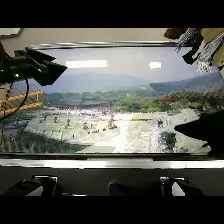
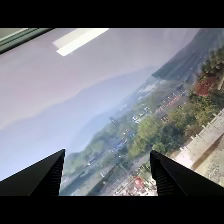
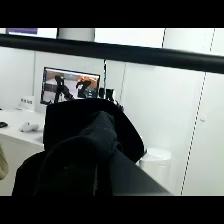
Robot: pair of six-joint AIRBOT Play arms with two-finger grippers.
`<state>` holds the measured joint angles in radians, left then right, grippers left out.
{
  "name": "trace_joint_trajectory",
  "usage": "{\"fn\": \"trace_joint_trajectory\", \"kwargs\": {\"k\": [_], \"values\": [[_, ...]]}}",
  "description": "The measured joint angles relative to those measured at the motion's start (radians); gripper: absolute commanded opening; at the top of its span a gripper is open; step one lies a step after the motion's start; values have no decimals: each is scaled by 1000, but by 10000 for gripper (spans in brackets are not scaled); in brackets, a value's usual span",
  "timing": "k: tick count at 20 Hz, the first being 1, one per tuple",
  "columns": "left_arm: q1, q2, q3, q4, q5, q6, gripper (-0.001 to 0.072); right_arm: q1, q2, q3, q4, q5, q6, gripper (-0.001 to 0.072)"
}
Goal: Fold the clothes and pants, and hang the long-sleeved shirts on hangers.
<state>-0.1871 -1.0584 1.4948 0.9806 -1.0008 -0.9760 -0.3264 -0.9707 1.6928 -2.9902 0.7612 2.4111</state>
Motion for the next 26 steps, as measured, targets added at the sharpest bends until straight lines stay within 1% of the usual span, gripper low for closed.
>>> {"fn": "trace_joint_trajectory", "kwargs": {"k": [6,10,12,15,17,21,26], "values": [[0,-2,0,9,0,-17,613,-1,-13,74,-2,-51,-22,17],[0,-11,0,16,0,-19,613,-1,-16,137,-2,-78,-65,17],[0,-15,-1,17,0,-19,613,-1,-21,164,-3,-76,-98,17],[0,-20,-1,18,0,-20,613,-36,-31,190,-3,-69,-121,17],[0,-23,-1,18,0,-20,613,-102,-37,197,0,-67,-105,17],[0,-30,-1,19,0,-23,613,-223,-47,203,53,-94,-78,17],[0,-39,-1,19,0,-24,613,-285,-73,204,106,-74,-62,18]]}}
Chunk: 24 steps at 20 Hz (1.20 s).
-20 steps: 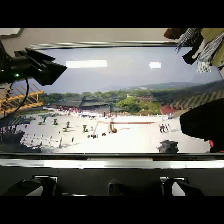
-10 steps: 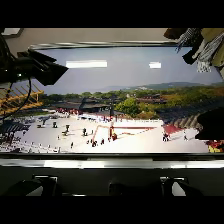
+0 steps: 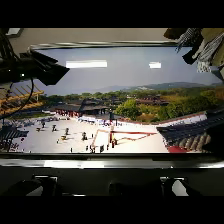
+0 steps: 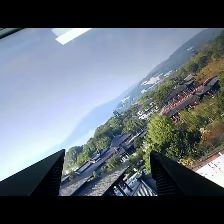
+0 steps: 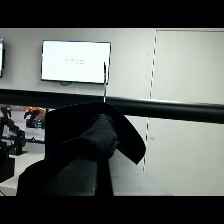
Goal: Fold the clothes and pants, and hang the long-sleeved shirts on hangers.
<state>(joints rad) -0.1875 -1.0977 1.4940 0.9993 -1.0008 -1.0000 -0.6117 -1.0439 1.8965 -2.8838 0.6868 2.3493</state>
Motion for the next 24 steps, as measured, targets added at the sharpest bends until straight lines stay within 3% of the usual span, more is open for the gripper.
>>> {"fn": "trace_joint_trajectory", "kwargs": {"k": [6,7,9,10,11,16,19,21,23,24], "values": [[0,-7,0,0,0,-42,613,-13,-14,0,81,82,-21,23],[0,-7,0,0,0,-48,613,-13,-13,0,95,89,-26,59],[0,-7,0,0,0,-49,614,-13,-2,0,127,98,-37,348],[0,-7,0,0,0,-51,614,-14,5,0,139,103,-44,401],[0,-7,0,0,0,-51,614,-14,14,0,148,104,-48,407],[0,-7,0,1,0,-85,615,-14,84,1,169,93,-59,394],[0,-7,0,16,0,-177,614,-14,126,2,218,-26,-14,145],[0,-7,0,47,0,-266,609,-14,133,1,368,-111,2,25],[0,-4,0,93,-1,-358,589,-8,116,1,626,-153,-73,22],[0,-2,0,118,-1,-399,433,7,100,0,780,-155,-155,22]]}}
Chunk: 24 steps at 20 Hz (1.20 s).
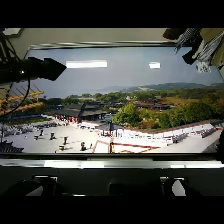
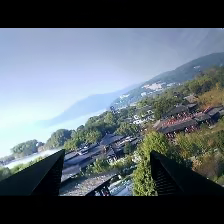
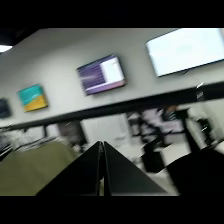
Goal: Fold the clothes and pants, and hang the long-sleeved shirts on hangers.
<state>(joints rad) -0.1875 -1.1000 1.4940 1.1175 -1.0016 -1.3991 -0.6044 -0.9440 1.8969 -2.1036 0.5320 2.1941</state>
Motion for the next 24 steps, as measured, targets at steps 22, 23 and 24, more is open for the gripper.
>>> {"fn": "trace_joint_trajectory", "kwargs": {"k": [22,23,24], "values": [[179,95,-207,323,-160,-70,21,782,-196,-548,597,672,-757,24],[180,95,-208,325,-154,-70,21,784,-196,-553,597,672,-757,24],[180,95,-209,327,-151,-69,21,785,-196,-557,597,672,-757,24]]}}
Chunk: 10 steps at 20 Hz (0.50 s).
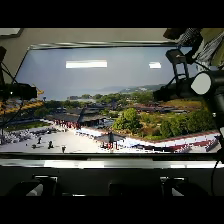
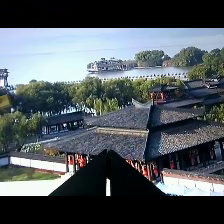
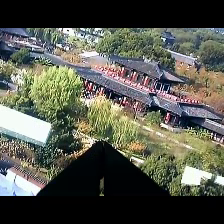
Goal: Fold the clothes and pants, and hang the long-sleeved shirts on hangers.
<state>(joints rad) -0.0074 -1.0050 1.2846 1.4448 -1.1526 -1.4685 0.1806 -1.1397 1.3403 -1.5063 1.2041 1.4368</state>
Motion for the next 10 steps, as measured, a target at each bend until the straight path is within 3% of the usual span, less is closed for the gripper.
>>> {"fn": "trace_joint_trajectory", "kwargs": {"k": [10], "values": [[0,0,-3,5,9,3,21,3,0,-8,1,0,-3,24]]}}
